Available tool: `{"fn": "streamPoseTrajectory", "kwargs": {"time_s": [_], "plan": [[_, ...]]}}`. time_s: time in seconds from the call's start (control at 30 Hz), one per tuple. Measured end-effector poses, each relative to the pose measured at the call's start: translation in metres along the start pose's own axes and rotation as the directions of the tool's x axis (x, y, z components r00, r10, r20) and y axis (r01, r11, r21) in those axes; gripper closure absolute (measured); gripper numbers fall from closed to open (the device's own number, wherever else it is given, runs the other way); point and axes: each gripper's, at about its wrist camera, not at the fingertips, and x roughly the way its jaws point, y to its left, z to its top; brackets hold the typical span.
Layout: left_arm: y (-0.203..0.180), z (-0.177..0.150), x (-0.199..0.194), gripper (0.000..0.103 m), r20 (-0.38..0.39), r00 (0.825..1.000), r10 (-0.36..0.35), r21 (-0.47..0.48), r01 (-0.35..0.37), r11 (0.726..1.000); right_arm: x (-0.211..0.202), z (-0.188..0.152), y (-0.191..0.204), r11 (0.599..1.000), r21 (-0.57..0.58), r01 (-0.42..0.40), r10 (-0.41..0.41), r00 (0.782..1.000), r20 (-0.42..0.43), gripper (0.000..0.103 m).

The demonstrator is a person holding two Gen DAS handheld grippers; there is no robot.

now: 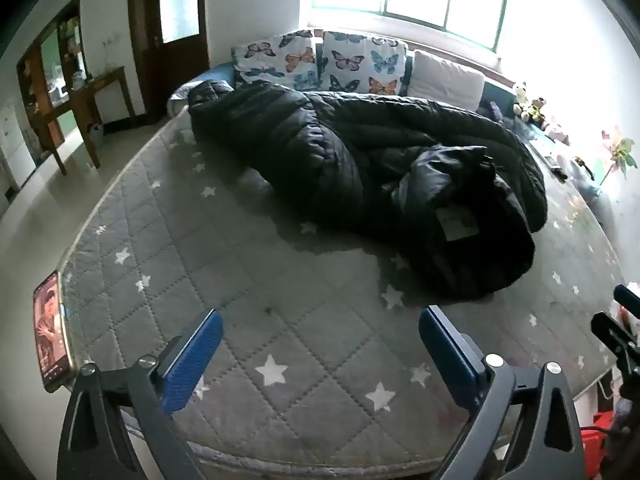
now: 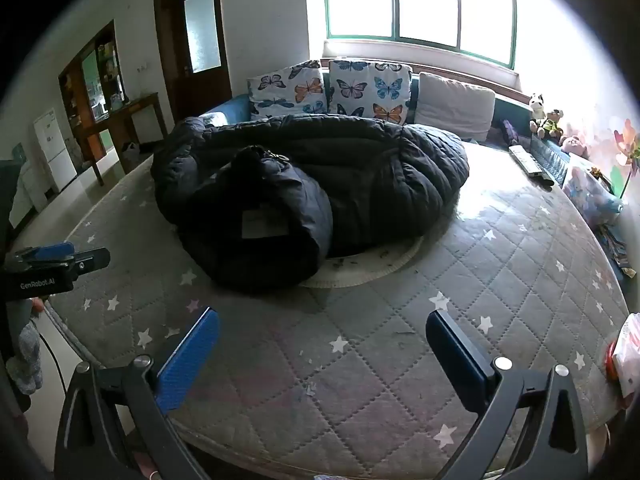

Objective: Fold large clothes
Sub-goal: 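Approach the crumpled black down jacket with both grippers open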

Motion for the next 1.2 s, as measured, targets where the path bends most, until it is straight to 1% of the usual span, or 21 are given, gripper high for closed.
{"fn": "streamPoseTrajectory", "kwargs": {"time_s": [0.07,0.1,0.13,0.2,0.27,0.53,0.57,0.83,1.2], "plan": [[0.002,-0.004,0.000,0.000,-0.010,1.000,0.004,-0.001,-0.004,1.000,0.000,0.000,0.000,1.000,0.008,-0.008,0.008,1.000,0.006,0.000],[-0.005,-0.003,0.001,0.001,-0.020,0.999,0.025,0.027,-0.024,0.999,0.000,0.000,0.000,1.000,0.001,-0.004,0.004,1.000,0.001,0.000],[-0.008,-0.005,0.000,0.002,-0.021,0.999,0.029,0.035,-0.028,0.999,0.000,0.000,0.001,1.000,0.002,-0.005,0.005,1.000,0.001,0.000],[-0.009,-0.005,0.005,0.002,-0.047,0.999,0.016,0.036,-0.015,0.999,-0.001,0.000,0.001,1.000,0.003,-0.004,0.004,1.000,0.003,0.000],[-0.011,-0.006,0.007,0.002,-0.052,0.999,0.015,0.041,-0.013,0.999,0.000,-0.001,0.000,1.000,0.004,-0.005,0.005,1.000,-0.002,0.000],[-0.015,-0.006,0.004,0.002,-0.039,0.999,0.012,0.050,-0.010,0.999,-0.003,-0.001,0.003,1.000,0.005,-0.002,0.002,1.000,0.001,0.000],[-0.016,-0.005,0.003,0.002,-0.036,0.999,0.010,0.053,-0.008,0.999,0.001,0.000,-0.002,1.000,0.012,-0.007,0.007,1.000,-0.006,0.000],[-0.018,-0.003,-0.006,0.002,-0.020,1.000,0.010,0.061,-0.009,0.998,-0.001,0.001,-0.002,1.000,0.013,-0.006,0.006,1.000,-0.003,0.000],[-0.019,-0.003,-0.008,0.002,-0.019,1.000,-0.002,0.063,0.003,0.998,-0.001,0.001,-0.002,1.000,0.012,-0.005,0.005,1.000,-0.002,0.000]]}}
